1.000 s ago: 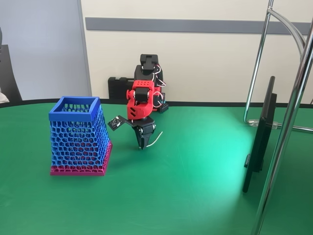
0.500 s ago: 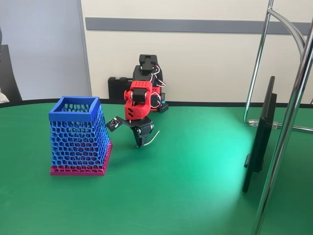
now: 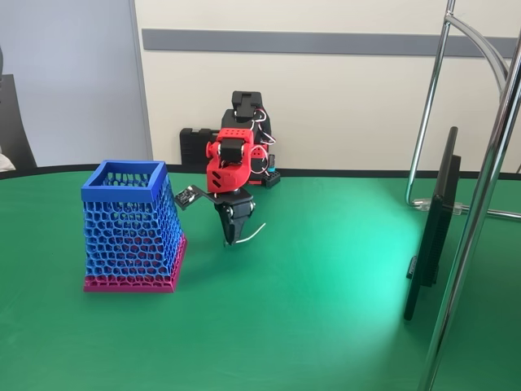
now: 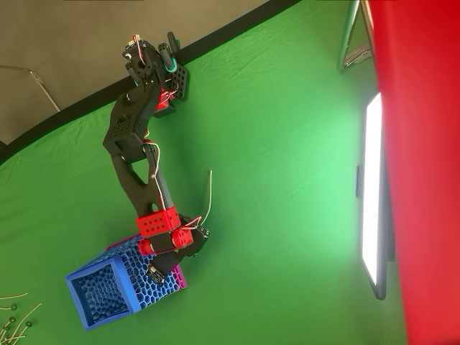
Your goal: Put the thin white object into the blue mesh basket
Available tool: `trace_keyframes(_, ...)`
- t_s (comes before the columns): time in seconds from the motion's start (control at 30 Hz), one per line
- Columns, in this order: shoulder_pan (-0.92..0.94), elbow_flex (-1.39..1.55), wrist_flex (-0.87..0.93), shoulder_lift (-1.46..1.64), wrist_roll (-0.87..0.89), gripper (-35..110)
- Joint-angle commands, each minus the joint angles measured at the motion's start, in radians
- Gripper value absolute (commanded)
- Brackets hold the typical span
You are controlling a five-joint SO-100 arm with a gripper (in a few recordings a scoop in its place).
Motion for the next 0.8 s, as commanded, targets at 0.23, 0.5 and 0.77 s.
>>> trace_keyframes(0.23,0.012,-0.141,0.014,0.126,-0.038,0)
trace_keyframes(0.5,0.031,-0.314,0.014,0.172,-0.091,0)
trace_keyframes(0.77,0.072,-0.522,-0.061,0.229,-0.230,0)
